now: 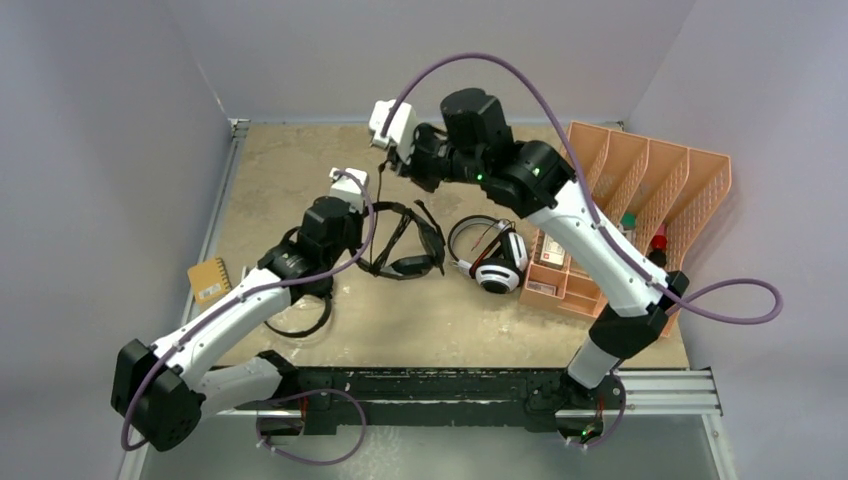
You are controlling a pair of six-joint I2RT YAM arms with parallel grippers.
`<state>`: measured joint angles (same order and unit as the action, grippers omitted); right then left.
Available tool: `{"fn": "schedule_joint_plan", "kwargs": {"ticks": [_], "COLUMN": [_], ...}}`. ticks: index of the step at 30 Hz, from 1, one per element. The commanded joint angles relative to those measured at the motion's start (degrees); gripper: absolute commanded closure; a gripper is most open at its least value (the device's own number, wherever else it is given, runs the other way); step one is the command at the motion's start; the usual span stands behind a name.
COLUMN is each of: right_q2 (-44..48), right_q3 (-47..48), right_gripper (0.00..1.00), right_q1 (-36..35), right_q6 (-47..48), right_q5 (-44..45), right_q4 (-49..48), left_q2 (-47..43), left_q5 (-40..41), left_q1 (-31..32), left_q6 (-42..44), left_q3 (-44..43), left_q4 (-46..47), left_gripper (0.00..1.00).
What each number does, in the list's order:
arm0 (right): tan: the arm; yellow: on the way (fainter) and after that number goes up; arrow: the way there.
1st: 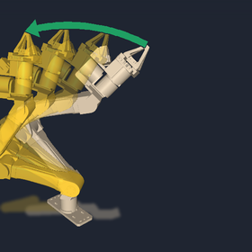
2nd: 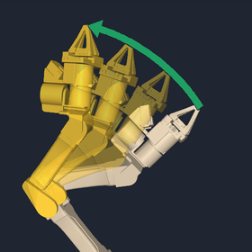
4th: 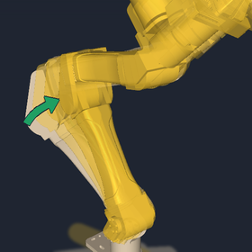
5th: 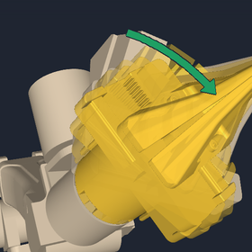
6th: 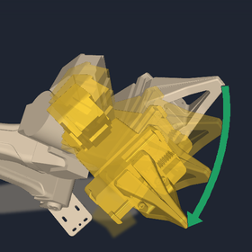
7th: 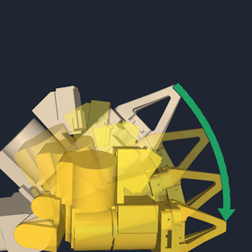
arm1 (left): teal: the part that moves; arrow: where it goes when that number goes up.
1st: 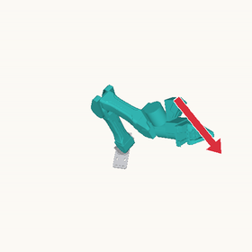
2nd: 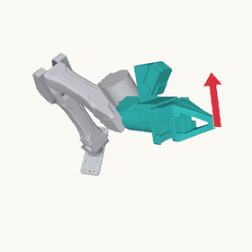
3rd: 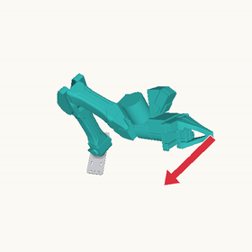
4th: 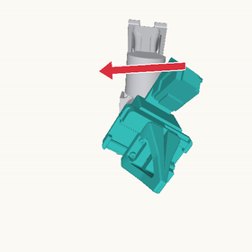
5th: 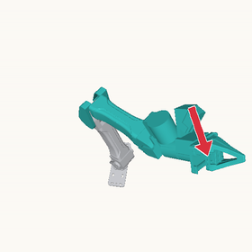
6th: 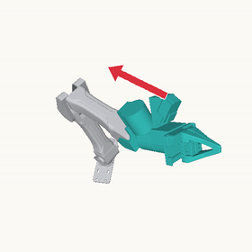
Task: Wrap the headphones
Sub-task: Wrap the headphones cable around the headphones.
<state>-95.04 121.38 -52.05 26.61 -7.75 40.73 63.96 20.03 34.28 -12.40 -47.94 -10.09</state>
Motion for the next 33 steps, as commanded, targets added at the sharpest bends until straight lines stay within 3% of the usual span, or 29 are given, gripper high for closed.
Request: {"fn": "schedule_joint_plan", "kwargs": {"ticks": [1, 6, 13, 19, 22, 27, 29, 33], "right_q2": [0.82, -0.91, 0.55, 0.74, 1.00, 2.11, 2.14, 2.55], "right_q3": [1.85, 0.38, -8.88, -18.67, -26.08, -39.63, -45.65, -54.86], "right_gripper": [1.00, 1.00, 1.00, 1.00, 1.00, 1.00, 1.00, 1.00], "right_q1": [8.63, 12.90, 23.63, 29.31, 31.46, 31.81, 31.82, 31.58], "right_q6": [2.55, 3.44, -1.39, -7.91, -17.31, -37.74, -46.22, -64.13], "right_q5": [-7.56, -9.33, -24.57, -35.06, -42.36, -43.92, -41.25, -35.72], "right_q4": [-0.20, 0.35, -8.11, -17.42, -27.62, -50.13, -58.82, -73.06], "left_q2": [-6.63, -10.63, -15.20, -18.84, -19.58, -17.87, -16.26, -11.21], "left_q5": [-8.97, -12.82, -15.92, -16.10, -15.87, -17.03, -13.93, -3.58], "left_q1": [0.43, 0.43, 0.43, 0.43, 0.43, 0.43, 0.43, 0.43], "left_q6": [5.38, 4.67, 3.21, -4.04, -9.95, -21.24, -24.80, -28.17], "left_q3": [1.11, 2.57, 2.03, -0.12, 0.07, 0.40, -0.69, -7.45], "left_q4": [0.50, 0.53, -0.19, 2.45, 7.02, 20.63, 24.01, 21.93], "left_gripper": [1.00, 1.00, 1.00, 1.00, 1.00, 1.00, 1.00, 1.00]}}
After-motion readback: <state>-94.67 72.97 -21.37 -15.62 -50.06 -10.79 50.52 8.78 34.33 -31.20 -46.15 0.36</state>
